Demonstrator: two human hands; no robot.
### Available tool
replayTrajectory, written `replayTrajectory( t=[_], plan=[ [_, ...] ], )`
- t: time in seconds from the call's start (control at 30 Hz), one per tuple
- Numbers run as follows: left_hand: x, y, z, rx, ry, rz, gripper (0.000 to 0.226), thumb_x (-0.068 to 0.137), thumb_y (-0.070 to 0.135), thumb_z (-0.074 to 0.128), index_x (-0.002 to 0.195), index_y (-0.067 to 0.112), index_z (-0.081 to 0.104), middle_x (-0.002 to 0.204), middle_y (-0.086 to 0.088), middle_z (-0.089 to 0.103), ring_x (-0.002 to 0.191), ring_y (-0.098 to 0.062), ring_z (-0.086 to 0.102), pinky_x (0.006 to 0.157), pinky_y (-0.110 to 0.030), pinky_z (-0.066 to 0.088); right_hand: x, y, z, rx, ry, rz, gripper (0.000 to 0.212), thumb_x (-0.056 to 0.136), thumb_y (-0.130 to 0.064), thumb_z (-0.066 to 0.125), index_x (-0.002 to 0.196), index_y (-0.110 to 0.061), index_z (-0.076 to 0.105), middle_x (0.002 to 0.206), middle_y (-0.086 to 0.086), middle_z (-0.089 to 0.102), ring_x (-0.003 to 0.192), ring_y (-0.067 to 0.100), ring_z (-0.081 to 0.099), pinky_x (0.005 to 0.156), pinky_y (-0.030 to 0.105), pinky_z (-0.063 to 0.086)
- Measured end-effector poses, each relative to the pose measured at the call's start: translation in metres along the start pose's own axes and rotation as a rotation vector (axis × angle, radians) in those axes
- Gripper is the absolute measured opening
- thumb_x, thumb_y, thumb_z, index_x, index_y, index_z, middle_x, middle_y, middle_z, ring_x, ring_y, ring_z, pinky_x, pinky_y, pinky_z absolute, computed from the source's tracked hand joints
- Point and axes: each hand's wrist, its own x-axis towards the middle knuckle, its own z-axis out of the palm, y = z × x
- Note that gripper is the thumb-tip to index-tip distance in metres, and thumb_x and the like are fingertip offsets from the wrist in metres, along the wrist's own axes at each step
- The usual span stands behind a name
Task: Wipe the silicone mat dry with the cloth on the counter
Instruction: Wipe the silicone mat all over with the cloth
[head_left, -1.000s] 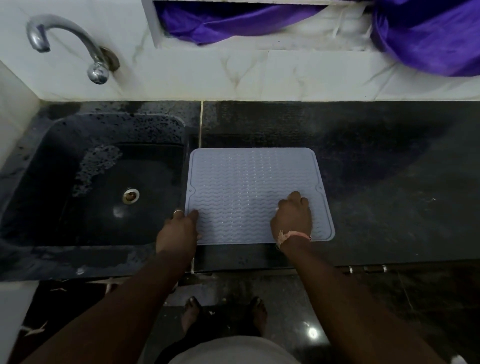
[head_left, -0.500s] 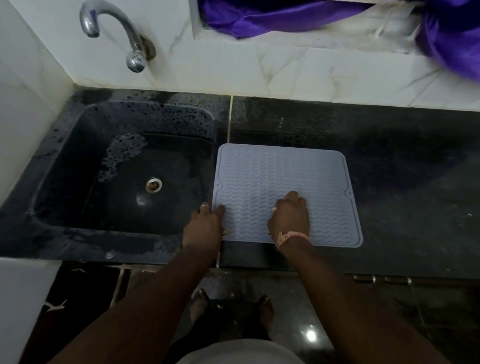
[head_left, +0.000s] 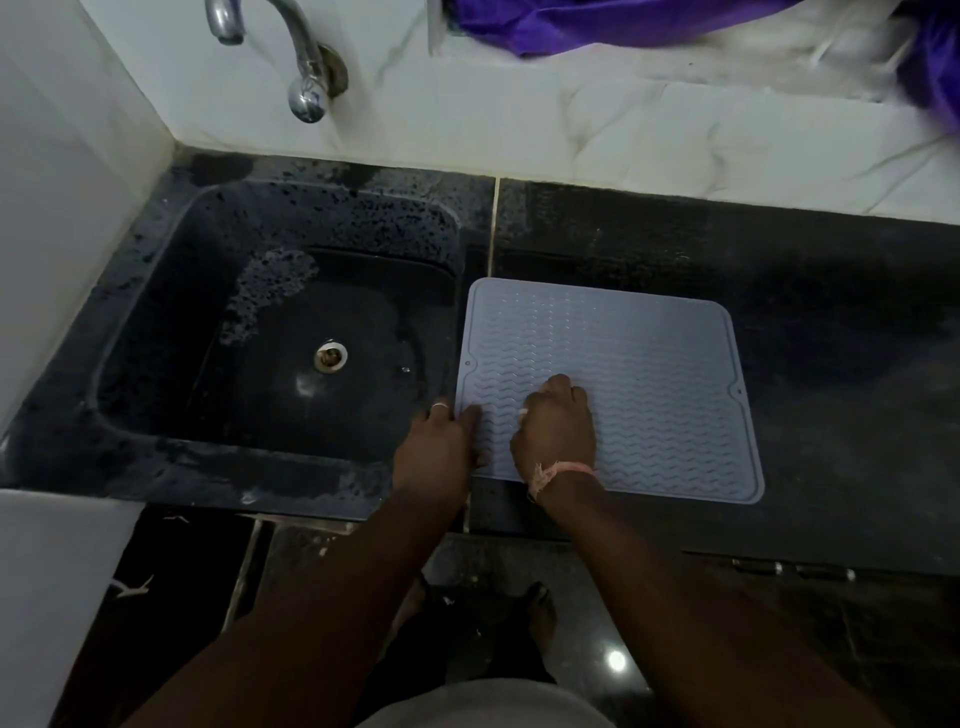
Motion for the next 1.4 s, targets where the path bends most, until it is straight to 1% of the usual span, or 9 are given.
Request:
replayTrajectory(
  t=[0.47,0.7,0.77,0.87,0.97,1.07,1.13,1.23,1.4],
  plan=[
    [0.001,-0.006,-0.004,-0.061,0.019,0.002,0.058,0.097,0.019,0.056,0.15,0.033,0.037,0.137,-0.006,0.041,0.126,-0.026,0.043,0.092,-0.041,0.054,0.011,-0.031,0.013,-0.063,-0.018,-0.103,0.006,0.083,-0.011,0.064,0.086,-0.009,0.069,0.106,0.01,0.054,0.1,0.025,0.049,0.085,0.036,0.049],
    [-0.002,-0.01,0.007,-0.178,0.176,0.001,0.063,0.096,0.013,0.058,0.153,0.015,0.031,0.146,-0.007,0.042,0.129,-0.023,0.045,0.104,-0.032,0.045,0.014,-0.043,0.018,-0.054,-0.01,-0.152,0.009,0.088,-0.007,0.061,0.088,-0.007,0.07,0.11,0.011,0.053,0.102,0.027,0.049,0.087,0.038,0.049],
    [-0.002,-0.013,0.011,-0.242,0.184,-0.041,0.047,0.098,0.013,0.054,0.145,0.014,0.044,0.132,-0.002,0.052,0.12,-0.019,0.052,0.1,-0.02,0.044,0.014,-0.047,0.019,-0.069,-0.004,-0.151,0.009,0.089,-0.009,0.062,0.091,-0.007,0.07,0.111,0.011,0.054,0.102,0.026,0.049,0.089,0.038,0.05],
    [-0.005,-0.019,0.011,-0.471,0.179,-0.115,0.025,0.101,0.029,0.048,0.116,0.015,0.062,0.092,0.016,0.058,0.094,-0.012,0.061,0.074,-0.005,0.041,0.016,-0.049,0.018,-0.071,-0.034,-0.161,0.008,0.085,-0.012,0.066,0.091,-0.007,0.07,0.11,0.011,0.053,0.103,0.026,0.048,0.089,0.037,0.049],
    [-0.009,-0.024,0.014,-0.415,0.256,-0.039,0.029,0.097,0.039,0.05,0.112,0.018,0.062,0.091,0.017,0.063,0.081,0.007,0.06,0.072,-0.009,0.047,0.02,-0.05,0.02,-0.076,-0.065,-0.179,0.011,0.082,-0.011,0.068,0.091,-0.006,0.07,0.109,0.011,0.053,0.103,0.026,0.048,0.089,0.036,0.049],
    [-0.009,-0.026,0.016,-0.417,0.242,0.005,0.03,0.094,0.042,0.051,0.109,0.019,0.062,0.1,0.001,0.07,0.092,-0.016,0.067,0.083,-0.036,0.055,0.026,-0.055,0.026,-0.049,-0.073,-0.145,0.009,0.082,-0.012,0.07,0.09,-0.008,0.069,0.106,0.007,0.053,0.101,0.023,0.049,0.088,0.031,0.048],
    [-0.008,-0.024,0.013,-0.407,0.229,0.013,0.028,0.094,0.039,0.052,0.106,0.017,0.064,0.101,-0.005,0.07,0.09,-0.022,0.065,0.081,-0.031,0.054,0.034,-0.057,0.024,0.133,-0.124,-0.042,0.004,0.083,-0.008,0.068,0.086,-0.007,0.068,0.096,0.005,0.059,0.092,0.018,0.055,0.081,0.028,0.05],
    [-0.008,-0.023,0.011,-0.389,0.201,0.013,0.02,0.097,0.02,0.057,0.111,0.013,0.069,0.111,-0.007,0.063,0.093,-0.007,0.053,0.081,-0.006,0.035,0.049,-0.051,0.007,0.688,-0.308,0.155,0.01,0.086,-0.009,0.07,0.08,-0.013,0.077,0.077,-0.001,0.074,0.076,0.009,0.07,0.071,0.022,0.054],
    [-0.011,-0.019,0.0,-0.234,0.122,-0.02,0.026,0.096,0.013,0.053,0.119,0.015,0.064,0.129,-0.008,0.051,0.111,-0.023,0.056,0.1,-0.032,0.048,0.054,-0.019,-0.027,1.125,-0.384,0.318,0.014,0.095,-0.013,0.063,0.1,-0.007,0.075,0.104,0.013,0.075,0.1,0.028,0.069,0.096,0.044,0.055]
  ],
)
